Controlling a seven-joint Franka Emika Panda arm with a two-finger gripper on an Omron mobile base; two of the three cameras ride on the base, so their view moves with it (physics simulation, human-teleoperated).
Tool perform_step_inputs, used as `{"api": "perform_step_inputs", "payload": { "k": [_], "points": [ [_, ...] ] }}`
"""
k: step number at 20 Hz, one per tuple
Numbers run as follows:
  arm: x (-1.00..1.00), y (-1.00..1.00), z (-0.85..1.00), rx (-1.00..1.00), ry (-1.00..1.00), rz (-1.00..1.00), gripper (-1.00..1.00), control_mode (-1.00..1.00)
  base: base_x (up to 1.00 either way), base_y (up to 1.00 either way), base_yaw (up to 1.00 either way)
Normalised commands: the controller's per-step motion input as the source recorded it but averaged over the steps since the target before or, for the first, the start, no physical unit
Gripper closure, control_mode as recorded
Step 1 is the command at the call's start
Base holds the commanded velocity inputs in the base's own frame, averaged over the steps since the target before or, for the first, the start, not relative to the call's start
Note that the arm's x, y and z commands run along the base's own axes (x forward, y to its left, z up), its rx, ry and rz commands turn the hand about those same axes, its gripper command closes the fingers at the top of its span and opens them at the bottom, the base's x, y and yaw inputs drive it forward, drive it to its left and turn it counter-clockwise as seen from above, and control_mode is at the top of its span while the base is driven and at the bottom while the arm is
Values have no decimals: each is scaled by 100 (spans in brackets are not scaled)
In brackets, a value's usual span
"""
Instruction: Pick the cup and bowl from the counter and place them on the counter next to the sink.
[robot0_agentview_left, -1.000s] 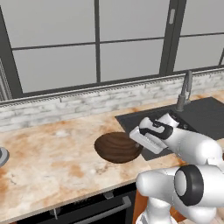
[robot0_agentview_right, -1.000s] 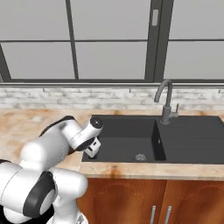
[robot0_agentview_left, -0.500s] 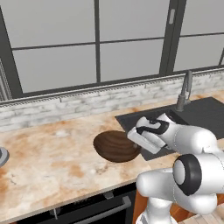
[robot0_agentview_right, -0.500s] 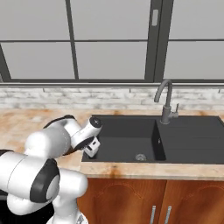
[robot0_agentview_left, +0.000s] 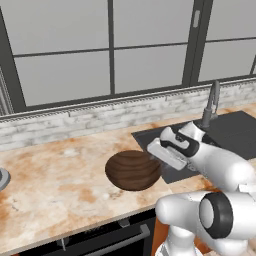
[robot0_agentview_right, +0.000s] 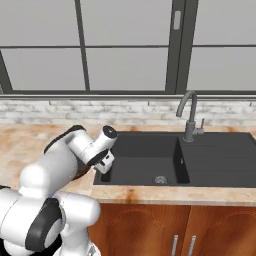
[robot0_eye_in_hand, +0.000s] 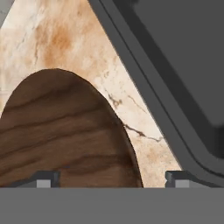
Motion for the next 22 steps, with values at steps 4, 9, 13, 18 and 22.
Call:
{"api": "perform_step_inputs", "payload": {
  "k": [4, 9, 13, 18, 22],
  "points": [
    [-62, 0, 64, 0, -8, 0, -100, -100, 0, 0, 0],
    [-78, -5, 53, -4, -13, 0, -100, -100, 0, 0, 0],
    [-82, -5, 57, -14, -15, 0, -100, -100, 0, 0, 0],
    [-77, -8, 45, -16, -13, 0, -100, -100, 0, 0, 0],
    [-82, -1, 44, -15, -15, 0, -100, -100, 0, 0, 0]
  ]
}}
